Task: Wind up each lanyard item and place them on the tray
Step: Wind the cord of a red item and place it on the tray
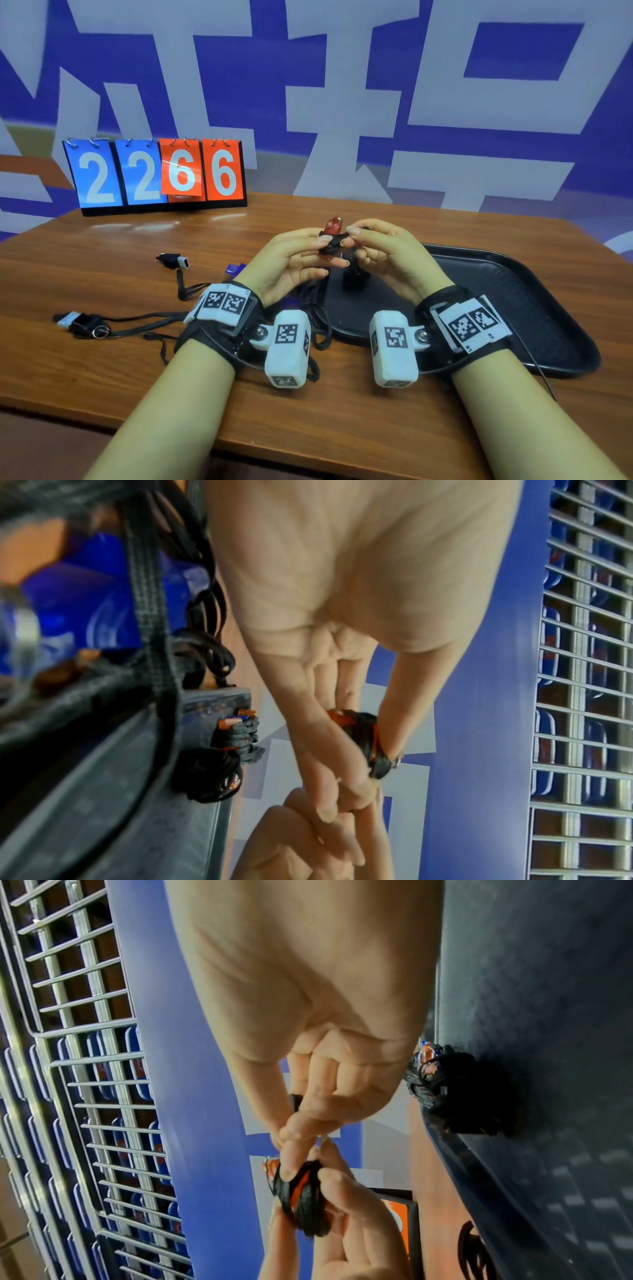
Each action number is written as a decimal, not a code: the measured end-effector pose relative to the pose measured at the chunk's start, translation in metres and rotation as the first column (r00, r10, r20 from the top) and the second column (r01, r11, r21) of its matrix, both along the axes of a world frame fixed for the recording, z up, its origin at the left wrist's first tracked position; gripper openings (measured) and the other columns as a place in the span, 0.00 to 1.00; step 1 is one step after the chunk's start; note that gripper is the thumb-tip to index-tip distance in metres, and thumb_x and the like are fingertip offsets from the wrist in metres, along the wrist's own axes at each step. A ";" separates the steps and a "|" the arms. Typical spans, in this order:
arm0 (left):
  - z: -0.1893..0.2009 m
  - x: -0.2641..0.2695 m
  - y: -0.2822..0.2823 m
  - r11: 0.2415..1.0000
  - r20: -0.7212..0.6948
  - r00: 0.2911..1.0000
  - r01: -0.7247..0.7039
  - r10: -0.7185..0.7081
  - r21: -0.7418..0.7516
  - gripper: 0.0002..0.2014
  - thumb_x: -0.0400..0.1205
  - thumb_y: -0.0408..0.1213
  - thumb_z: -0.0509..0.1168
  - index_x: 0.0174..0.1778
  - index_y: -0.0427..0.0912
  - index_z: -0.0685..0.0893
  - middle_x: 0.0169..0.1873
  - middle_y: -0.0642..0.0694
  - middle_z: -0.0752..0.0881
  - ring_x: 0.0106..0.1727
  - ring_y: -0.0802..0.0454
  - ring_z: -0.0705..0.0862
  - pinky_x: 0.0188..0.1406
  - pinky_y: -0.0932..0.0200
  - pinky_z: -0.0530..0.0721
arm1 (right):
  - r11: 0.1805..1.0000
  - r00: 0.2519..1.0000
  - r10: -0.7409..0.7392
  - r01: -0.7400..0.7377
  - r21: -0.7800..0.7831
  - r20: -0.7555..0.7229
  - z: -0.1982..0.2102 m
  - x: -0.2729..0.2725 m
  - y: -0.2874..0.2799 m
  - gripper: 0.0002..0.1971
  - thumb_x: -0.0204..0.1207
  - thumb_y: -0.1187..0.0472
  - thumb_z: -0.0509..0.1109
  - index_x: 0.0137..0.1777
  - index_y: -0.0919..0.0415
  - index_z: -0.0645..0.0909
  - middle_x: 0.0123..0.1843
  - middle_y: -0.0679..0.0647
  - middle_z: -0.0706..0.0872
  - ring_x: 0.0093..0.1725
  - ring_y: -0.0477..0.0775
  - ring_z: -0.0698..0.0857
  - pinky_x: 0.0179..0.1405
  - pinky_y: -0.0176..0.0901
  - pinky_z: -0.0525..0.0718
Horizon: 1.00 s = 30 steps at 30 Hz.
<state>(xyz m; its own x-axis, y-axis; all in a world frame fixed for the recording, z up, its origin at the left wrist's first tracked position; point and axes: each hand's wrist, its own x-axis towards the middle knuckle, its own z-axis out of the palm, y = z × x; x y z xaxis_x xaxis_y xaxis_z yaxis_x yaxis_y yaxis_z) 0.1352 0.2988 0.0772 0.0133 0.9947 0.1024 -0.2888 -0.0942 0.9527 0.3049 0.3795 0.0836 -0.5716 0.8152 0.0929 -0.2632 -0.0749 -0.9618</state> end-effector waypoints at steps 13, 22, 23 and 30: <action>-0.003 0.006 0.003 1.000 -0.049 0.999 0.000 0.000 0.001 0.14 0.87 0.30 0.61 0.67 0.42 0.83 0.59 0.38 0.90 0.55 0.37 0.91 0.44 0.60 0.90 | 0.972 0.973 -0.013 -0.042 -0.230 -0.230 -0.002 -0.004 0.002 0.10 0.76 0.67 0.70 0.56 0.62 0.87 0.36 0.50 0.84 0.31 0.41 0.74 0.28 0.26 0.76; -0.009 0.005 0.008 0.994 -0.129 0.986 -0.105 0.107 0.027 0.16 0.86 0.27 0.63 0.70 0.37 0.83 0.57 0.38 0.91 0.50 0.37 0.92 0.45 0.60 0.90 | 0.987 0.979 -0.027 -0.006 -0.161 -0.200 -0.005 -0.007 0.000 0.10 0.80 0.68 0.69 0.58 0.58 0.84 0.41 0.51 0.88 0.35 0.44 0.84 0.36 0.29 0.84; -0.009 0.005 0.009 0.993 -0.122 0.986 -0.112 0.116 0.040 0.16 0.85 0.27 0.63 0.69 0.38 0.84 0.57 0.39 0.91 0.50 0.36 0.92 0.48 0.58 0.90 | 0.986 0.979 -0.036 0.002 -0.169 -0.199 -0.005 -0.008 0.000 0.09 0.79 0.68 0.70 0.56 0.58 0.81 0.39 0.52 0.88 0.34 0.45 0.84 0.35 0.30 0.84; -0.009 0.006 0.009 0.989 -0.048 0.990 -0.131 0.135 0.064 0.12 0.87 0.31 0.62 0.64 0.37 0.85 0.55 0.40 0.91 0.53 0.39 0.92 0.52 0.60 0.90 | 0.978 0.987 -0.008 -0.026 -0.206 -0.162 -0.006 -0.007 0.002 0.07 0.80 0.68 0.68 0.54 0.64 0.86 0.41 0.54 0.86 0.32 0.44 0.80 0.35 0.30 0.82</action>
<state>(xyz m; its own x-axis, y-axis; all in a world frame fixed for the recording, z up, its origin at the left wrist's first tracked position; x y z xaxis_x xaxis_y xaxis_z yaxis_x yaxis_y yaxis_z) 0.1414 0.3081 0.0686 -0.1119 0.9799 0.1654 -0.2204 -0.1868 0.9574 0.2978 0.3817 0.0778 -0.5706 0.8211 0.0144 -0.4115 -0.2708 -0.8702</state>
